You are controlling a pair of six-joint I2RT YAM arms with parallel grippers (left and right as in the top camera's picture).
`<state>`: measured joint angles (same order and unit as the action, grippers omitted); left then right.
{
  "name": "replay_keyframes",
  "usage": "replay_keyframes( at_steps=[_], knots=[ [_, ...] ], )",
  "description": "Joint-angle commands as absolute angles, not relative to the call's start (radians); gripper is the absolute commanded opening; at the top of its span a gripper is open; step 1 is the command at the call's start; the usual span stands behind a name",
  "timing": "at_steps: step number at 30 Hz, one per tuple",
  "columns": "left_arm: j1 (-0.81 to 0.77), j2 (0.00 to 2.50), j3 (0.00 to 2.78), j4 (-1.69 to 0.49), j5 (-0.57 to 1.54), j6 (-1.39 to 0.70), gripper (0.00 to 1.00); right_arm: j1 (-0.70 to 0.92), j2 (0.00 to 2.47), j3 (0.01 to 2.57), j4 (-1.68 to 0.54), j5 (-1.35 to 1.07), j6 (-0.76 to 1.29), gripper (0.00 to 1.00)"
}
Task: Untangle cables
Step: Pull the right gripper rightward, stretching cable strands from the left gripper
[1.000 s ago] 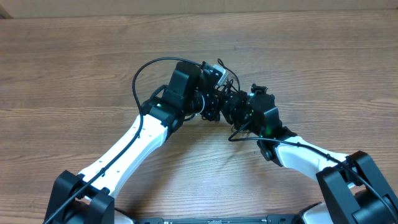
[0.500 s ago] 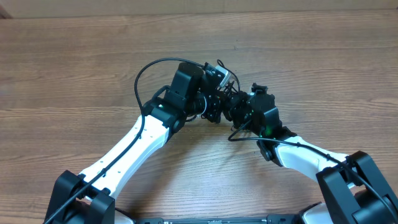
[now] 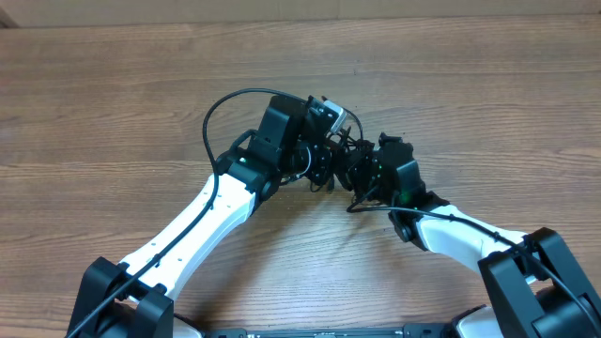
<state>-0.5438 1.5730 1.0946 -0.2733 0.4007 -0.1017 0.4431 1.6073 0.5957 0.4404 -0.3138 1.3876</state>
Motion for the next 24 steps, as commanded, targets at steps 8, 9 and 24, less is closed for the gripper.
replay_keyframes(
  at_steps=[8, 9, 24],
  knots=[
    [-0.549, 1.582, 1.095, -0.340, 0.246, -0.085, 0.04, 0.273, 1.597, 0.602, 0.447, -0.575, 1.387, 0.04],
    [-0.549, 1.582, 1.095, -0.340, 0.246, -0.084, 0.04, 0.254, 1.597, 0.602, 0.449, -0.601, 1.387, 0.04],
    [-0.548, 1.582, 1.095, -0.344, 0.175, -0.081, 0.04, 0.134, 1.597, 0.602, 0.628, -0.890, 1.387, 0.04]
  ],
)
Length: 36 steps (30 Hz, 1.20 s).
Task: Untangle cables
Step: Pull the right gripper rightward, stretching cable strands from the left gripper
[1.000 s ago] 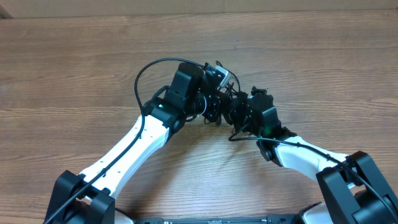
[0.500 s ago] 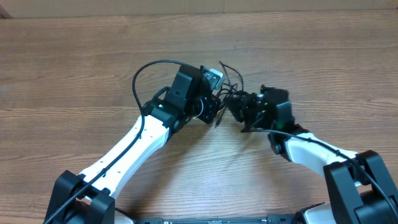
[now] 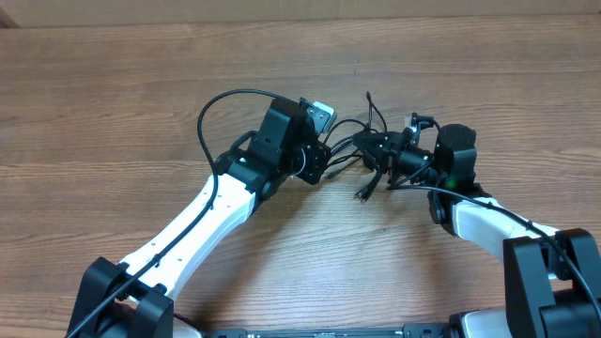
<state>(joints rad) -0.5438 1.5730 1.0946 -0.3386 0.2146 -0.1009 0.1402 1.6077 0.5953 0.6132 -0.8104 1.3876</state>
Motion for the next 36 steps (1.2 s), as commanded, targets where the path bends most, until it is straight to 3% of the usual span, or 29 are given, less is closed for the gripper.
replay_keyframes(
  at_steps=[1, 17, 36],
  knots=[
    [-0.548, 1.582, 1.095, -0.346, 0.159, -0.081, 0.04, 0.134, 1.597, 0.602, 0.628, -0.900, 1.387, 0.04],
    [-0.548, 1.582, 1.095, -0.371, 0.015, -0.066, 0.04, 0.119, 1.597, 0.602, 0.628, -1.073, 1.395, 0.04],
    [-0.548, 1.582, 1.095, -0.369, -0.008, -0.067, 0.04, 0.044, 1.597, 0.602, 0.628, -1.194, 1.416, 0.04]
  ],
)
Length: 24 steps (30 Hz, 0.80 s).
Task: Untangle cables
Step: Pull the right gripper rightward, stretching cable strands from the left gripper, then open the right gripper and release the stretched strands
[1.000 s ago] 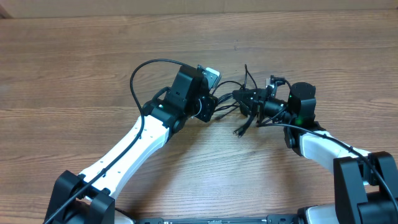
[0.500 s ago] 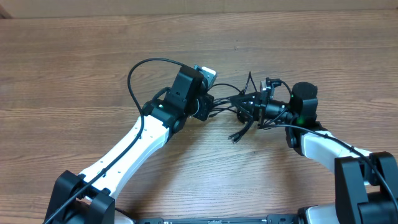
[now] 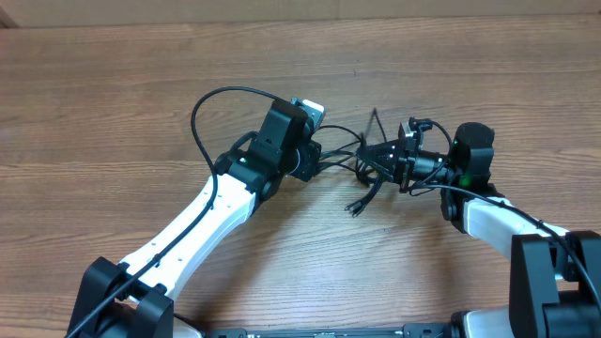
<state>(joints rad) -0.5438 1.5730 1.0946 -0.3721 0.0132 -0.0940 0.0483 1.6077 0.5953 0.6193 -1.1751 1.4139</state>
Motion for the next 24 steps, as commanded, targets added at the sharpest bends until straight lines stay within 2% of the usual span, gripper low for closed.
replay_keyframes(
  at_steps=[1, 3, 4, 7, 11, 18, 24],
  knots=[
    [-0.548, 1.582, 1.095, -0.369, -0.007, -0.067, 0.05, 0.044, 1.597, 0.602, 0.628, -1.191, 1.412, 0.04],
    [-0.548, 1.582, 1.095, -0.366, -0.007, -0.067, 0.04, 0.044, 1.597, 0.602, 0.628, -1.188, 1.409, 0.21],
    [-0.548, 1.582, 1.095, -0.366, -0.007, -0.067, 0.04, 0.044, 1.597, 0.602, 0.628, -1.188, 1.408, 0.34],
    [-0.548, 1.582, 1.095, -0.366, -0.007, -0.067, 0.05, 0.044, 1.597, 0.602, 0.628, -1.187, 1.404, 0.50],
    [-0.548, 1.582, 1.095, -0.367, -0.007, -0.067, 0.04, 0.043, 1.597, 0.602, 0.627, -1.165, 1.346, 0.60],
    [-0.548, 1.582, 1.095, -0.374, -0.012, -0.067, 0.04, 0.043, 1.597, 0.602, 0.611, -1.104, 1.196, 0.67],
    [-0.548, 1.582, 1.095, -0.400, -0.035, -0.073, 0.04, 0.044, 1.597, 0.602, 0.390, -0.918, 1.177, 0.76]
  ],
)
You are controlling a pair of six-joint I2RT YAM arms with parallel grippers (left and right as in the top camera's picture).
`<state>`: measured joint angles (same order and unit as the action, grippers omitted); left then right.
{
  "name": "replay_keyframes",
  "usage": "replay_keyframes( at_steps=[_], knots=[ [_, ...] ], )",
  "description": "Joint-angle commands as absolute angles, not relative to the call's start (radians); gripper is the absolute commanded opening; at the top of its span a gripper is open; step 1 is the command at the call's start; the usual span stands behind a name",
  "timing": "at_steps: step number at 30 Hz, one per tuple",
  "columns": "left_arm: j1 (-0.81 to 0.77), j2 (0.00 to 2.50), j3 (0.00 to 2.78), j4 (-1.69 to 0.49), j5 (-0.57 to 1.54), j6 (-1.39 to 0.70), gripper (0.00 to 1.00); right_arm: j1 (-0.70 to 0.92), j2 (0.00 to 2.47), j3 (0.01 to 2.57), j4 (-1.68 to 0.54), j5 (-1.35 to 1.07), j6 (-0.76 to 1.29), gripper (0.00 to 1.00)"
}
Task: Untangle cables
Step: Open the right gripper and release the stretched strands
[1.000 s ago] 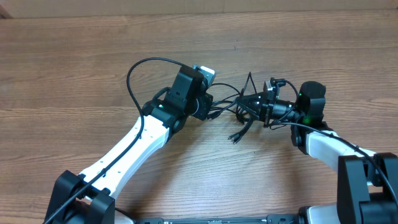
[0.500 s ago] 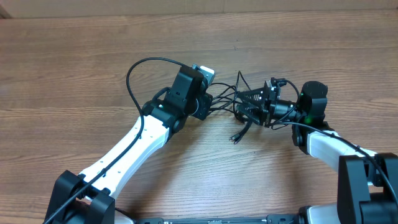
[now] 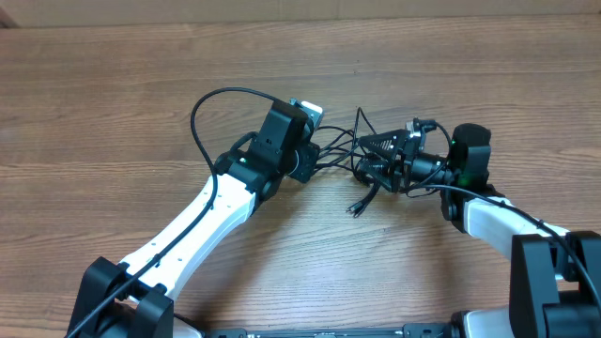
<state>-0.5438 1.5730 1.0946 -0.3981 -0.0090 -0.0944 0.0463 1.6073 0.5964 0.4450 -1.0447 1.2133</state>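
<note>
A bundle of thin black cables (image 3: 362, 160) is stretched between the two arms above the middle of the wooden table. My left gripper (image 3: 315, 158) is at the bundle's left end, its fingers hidden under the wrist, with strands running out of it to the right. My right gripper (image 3: 387, 161) faces left and is shut on the knotted right part of the cables. One loose end with a small plug (image 3: 354, 208) hangs down toward the table. A thin loop sticks up at the back (image 3: 361, 120).
The left arm's own black cable (image 3: 208, 99) arcs up and left from its wrist. Both white arm links reach in from the near edge. The wooden table (image 3: 113, 113) spreads to all sides.
The right gripper has shifted slightly left, and the bundle between the grippers has bunched a little. The upright loop leans more to the left. The left arm is where it was.
At first both grippers were close together on a tight tangle at the centre. Then the right gripper was farther right with strands drawn out between them. Later the gap was widest, the left arm a little further left. Now the right has come back slightly.
</note>
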Motion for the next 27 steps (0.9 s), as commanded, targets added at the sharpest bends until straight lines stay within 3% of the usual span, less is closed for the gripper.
replay_keyframes(
  at_steps=[1, 6, 27],
  knots=[
    [-0.548, 1.582, 1.095, -0.398, -0.032, -0.083, 0.04, 0.044, 1.597, 0.602, 0.340, -0.879, 1.177, 0.77],
    [-0.548, 1.582, 1.095, -0.389, 0.002, -0.094, 0.05, 0.044, 1.597, 0.602, 0.164, -0.727, 1.180, 0.79],
    [-0.550, 1.582, 1.095, -0.389, 0.194, -0.090, 0.04, 0.044, 1.597, 0.602, 0.196, -0.551, 1.176, 0.84]
  ],
)
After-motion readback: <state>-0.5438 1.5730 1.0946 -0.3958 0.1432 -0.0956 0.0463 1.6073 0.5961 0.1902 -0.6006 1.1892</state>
